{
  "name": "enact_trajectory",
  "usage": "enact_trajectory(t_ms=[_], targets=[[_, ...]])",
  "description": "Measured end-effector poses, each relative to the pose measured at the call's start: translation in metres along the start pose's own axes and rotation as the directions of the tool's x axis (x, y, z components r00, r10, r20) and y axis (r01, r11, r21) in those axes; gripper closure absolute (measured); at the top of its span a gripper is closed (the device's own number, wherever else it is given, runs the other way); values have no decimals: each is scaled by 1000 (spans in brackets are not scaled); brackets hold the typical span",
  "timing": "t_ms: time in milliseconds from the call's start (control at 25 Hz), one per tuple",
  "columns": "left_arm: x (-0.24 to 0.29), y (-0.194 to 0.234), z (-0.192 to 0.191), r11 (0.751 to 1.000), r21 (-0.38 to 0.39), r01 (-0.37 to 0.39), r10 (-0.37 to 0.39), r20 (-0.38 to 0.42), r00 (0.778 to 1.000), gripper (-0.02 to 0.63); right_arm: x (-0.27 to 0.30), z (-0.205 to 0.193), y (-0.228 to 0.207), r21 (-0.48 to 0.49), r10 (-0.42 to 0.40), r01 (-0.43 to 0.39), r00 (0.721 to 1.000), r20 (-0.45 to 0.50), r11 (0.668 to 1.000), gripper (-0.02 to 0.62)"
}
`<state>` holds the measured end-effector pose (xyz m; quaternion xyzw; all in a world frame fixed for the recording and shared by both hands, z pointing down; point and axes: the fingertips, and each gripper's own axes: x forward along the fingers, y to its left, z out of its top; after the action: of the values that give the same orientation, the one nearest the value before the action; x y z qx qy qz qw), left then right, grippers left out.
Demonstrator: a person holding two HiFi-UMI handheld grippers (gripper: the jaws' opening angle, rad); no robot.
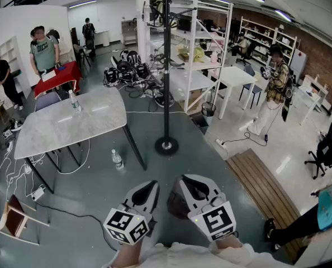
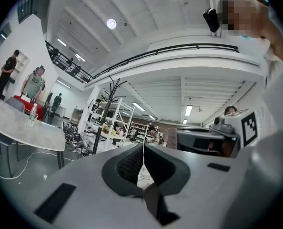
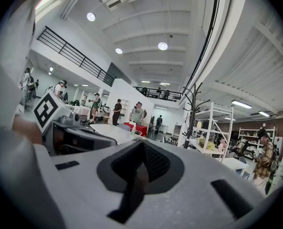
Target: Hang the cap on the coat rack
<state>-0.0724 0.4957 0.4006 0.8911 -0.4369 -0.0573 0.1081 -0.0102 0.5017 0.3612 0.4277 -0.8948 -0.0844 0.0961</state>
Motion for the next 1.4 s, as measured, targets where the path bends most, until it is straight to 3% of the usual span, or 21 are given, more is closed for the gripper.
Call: enact_trajectory(t_ms=[160, 400, 840, 1400], targets=[[19, -3, 18, 1000, 26, 11, -12, 13, 1000, 592, 3, 6, -34, 18, -53, 53, 998, 18, 998, 591], [31, 4, 24, 1000, 27, 4, -5, 13, 1000, 592, 4, -3, -49, 52, -85, 84, 996, 13, 995, 591], [50, 15, 27, 1000, 11, 11, -11, 0, 1000, 592, 24, -5, -55, 44, -57, 57, 998, 5, 997, 591], [95, 10, -1, 999, -37, 12, -13, -24, 1000, 592, 27, -33, -85, 66, 19, -19, 1000, -8, 998, 591]])
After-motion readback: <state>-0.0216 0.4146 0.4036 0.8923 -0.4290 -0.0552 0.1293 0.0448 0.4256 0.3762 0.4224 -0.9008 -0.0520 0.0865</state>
